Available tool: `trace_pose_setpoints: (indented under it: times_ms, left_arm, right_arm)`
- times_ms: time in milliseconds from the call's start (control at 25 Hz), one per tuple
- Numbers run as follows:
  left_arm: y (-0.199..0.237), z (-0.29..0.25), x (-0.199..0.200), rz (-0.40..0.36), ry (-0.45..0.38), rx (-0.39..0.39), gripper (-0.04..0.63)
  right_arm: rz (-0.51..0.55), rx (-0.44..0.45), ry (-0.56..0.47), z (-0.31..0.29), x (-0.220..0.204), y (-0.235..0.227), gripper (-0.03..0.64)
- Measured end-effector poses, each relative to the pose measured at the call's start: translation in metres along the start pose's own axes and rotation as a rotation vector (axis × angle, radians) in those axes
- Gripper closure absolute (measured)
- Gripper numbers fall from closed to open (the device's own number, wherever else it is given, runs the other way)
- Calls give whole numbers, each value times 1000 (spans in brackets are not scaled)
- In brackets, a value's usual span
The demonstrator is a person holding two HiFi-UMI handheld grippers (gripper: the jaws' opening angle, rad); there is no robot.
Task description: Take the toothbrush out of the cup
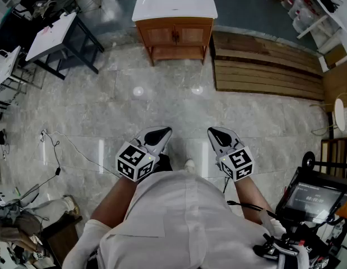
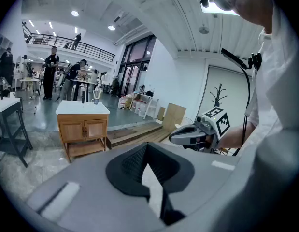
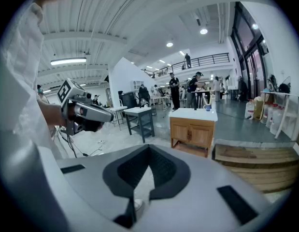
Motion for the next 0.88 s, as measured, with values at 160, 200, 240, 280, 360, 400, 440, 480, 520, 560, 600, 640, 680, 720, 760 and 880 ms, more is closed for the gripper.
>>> trace_pose_setpoints:
  times_ms: [160, 200, 240, 280, 360, 400, 440, 480, 520, 560, 600, 640, 680, 720, 760, 880]
  left_arm:
    - [24, -2, 6, 1, -7, -28, 589]
    - [31, -5, 6, 4, -8, -37, 589]
    - [39, -8, 6, 8, -9, -45, 590]
    - [47, -12, 8, 11, -13, -53, 591]
    - [67, -18, 20, 8, -25, -71, 591]
    - [78, -20, 27, 4, -34, -83, 590]
    - [91, -20, 35, 2, -42, -93, 591]
    - [103, -20, 40, 3, -48, -102, 591]
    - [116, -19, 44, 6, -50, -109, 591]
    - [129, -17, 47, 9, -48, -115, 590]
    - [142, -15, 49, 10, -46, -120, 591]
    - [156, -12, 50, 10, -44, -126, 590]
    - [169, -10, 52, 11, -43, -135, 589]
    - [181, -8, 54, 11, -45, -147, 589]
    - [193, -6, 56, 11, -46, -159, 589]
    - [227, -4, 59, 10, -43, -185, 589]
  right_arm:
    - [18, -7, -10, -25, 7, -1, 612]
    - [20, -13, -7, -31, 8, -2, 612]
    - [21, -23, -2, -37, 9, -5, 612]
    - [19, -38, 2, -44, 11, -7, 612]
    - [4, -73, 8, -60, 17, -13, 612]
    - [-8, -88, 9, -71, 20, -15, 612]
    - [-17, -99, 9, -83, 24, -18, 612]
    - [-20, -108, 9, -95, 28, -20, 612]
    - [-14, -115, 7, -108, 32, -21, 612]
    - [-3, -122, 5, -121, 36, -21, 612]
    - [7, -128, 1, -135, 41, -21, 611]
    - [13, -134, -4, -148, 45, -20, 611]
    - [16, -140, -9, -162, 50, -20, 611]
    - [19, -145, -13, -175, 54, -18, 611]
    - [24, -151, -17, -187, 57, -17, 611]
    - [25, -178, -24, -218, 65, -12, 609]
Point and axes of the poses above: the fingertips, and each gripper's own axes: z backward along the fingers, y to its left, x out of its top, the point moved 7 cm from there along z, backward along the fingers, and after that the axes turned 13 degrees about -y, right-handed, at the moved point
